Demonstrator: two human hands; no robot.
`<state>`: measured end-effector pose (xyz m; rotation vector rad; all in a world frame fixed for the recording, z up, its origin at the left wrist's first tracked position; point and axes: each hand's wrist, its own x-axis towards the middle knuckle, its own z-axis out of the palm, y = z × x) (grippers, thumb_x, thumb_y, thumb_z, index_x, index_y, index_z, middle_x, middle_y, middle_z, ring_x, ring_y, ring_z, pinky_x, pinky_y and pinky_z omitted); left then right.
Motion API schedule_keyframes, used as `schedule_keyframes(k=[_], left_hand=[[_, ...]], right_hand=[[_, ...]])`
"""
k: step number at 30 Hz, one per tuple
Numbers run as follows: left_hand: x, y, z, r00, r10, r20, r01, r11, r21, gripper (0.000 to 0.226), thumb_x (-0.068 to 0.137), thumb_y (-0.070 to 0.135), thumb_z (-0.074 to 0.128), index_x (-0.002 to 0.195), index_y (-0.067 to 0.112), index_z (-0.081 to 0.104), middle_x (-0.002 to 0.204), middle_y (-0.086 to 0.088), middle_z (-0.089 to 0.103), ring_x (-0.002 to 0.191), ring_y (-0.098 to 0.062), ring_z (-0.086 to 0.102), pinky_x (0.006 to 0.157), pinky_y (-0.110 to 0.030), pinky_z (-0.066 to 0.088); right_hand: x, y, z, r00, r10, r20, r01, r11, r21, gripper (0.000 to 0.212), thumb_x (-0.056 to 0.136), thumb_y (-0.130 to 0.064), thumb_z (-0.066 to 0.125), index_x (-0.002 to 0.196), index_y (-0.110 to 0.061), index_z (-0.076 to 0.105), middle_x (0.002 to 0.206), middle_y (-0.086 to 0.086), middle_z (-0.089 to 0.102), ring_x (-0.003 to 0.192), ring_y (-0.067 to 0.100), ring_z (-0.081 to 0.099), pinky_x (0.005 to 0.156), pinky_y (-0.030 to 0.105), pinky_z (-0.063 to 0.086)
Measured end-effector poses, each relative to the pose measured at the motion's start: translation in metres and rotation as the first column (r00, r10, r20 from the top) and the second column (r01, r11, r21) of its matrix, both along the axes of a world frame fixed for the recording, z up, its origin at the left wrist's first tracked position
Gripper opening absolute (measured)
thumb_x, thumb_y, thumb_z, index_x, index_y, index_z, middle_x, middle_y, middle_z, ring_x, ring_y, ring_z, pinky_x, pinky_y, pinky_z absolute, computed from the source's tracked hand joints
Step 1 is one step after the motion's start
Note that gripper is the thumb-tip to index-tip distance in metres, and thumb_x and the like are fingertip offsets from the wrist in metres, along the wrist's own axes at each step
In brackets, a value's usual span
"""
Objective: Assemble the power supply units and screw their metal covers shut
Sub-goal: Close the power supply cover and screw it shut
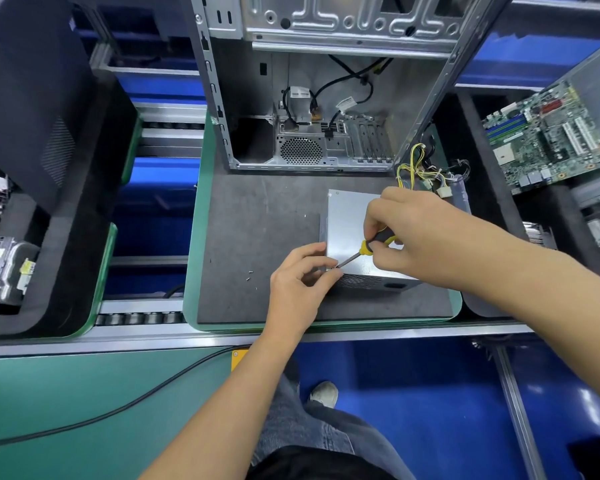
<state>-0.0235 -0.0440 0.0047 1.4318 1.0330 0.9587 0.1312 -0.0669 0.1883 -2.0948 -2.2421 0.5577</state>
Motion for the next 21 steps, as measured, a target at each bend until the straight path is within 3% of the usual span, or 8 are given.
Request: schedule_keyframes(k=[9,18,21], left_hand=[[0.0008,-0.0013,-0.0036,1.000,-0.008,0.018,0.008,1.000,0.029,0.009,0.083,0.005,0.078,0.090,0.010,0.077,0.118,-0.003,0.065,0.106,-0.020,0.065,0.086,-0.042,0.058],[-0.0002,-0.0017,-0.0040,1.000,-0.001,0.002,0.000,0.998,0.070,0.010,0.085,0.006,0.075,0.091,0.015,0.074,0.117,0.009,0.065,0.103,-0.016,0.067,0.082,-0.030,0.058],[-0.0010,-0.0015,-0.0027,1.000,0.001,-0.010,0.000,0.997,0.074,0.009,0.086,0.006,0.075,0.091,0.013,0.074,0.117,0.009,0.065,0.103,-0.015,0.067,0.081,-0.027,0.057]], right_hand=[[0.0039,-0.0012,-0.0020,0.999,-0.020,-0.029,0.020,1.000,0.003,0.011,0.088,-0.020,0.062,0.088,-0.025,0.052,0.090,-0.011,0.048,0.086,0.015,0.058,0.084,0.039,0.050],[0.0073,-0.0027,-0.0046,0.998,-0.038,-0.057,0.039,0.999,0.018,0.009,0.089,-0.023,0.063,0.088,-0.026,0.054,0.088,-0.014,0.050,0.081,0.007,0.054,0.083,0.035,0.049],[0.0081,-0.0017,-0.0035,0.999,-0.021,-0.034,0.021,1.000,0.020,0.005,0.089,-0.025,0.064,0.088,-0.024,0.059,0.086,-0.014,0.051,0.085,0.012,0.054,0.084,0.037,0.049]])
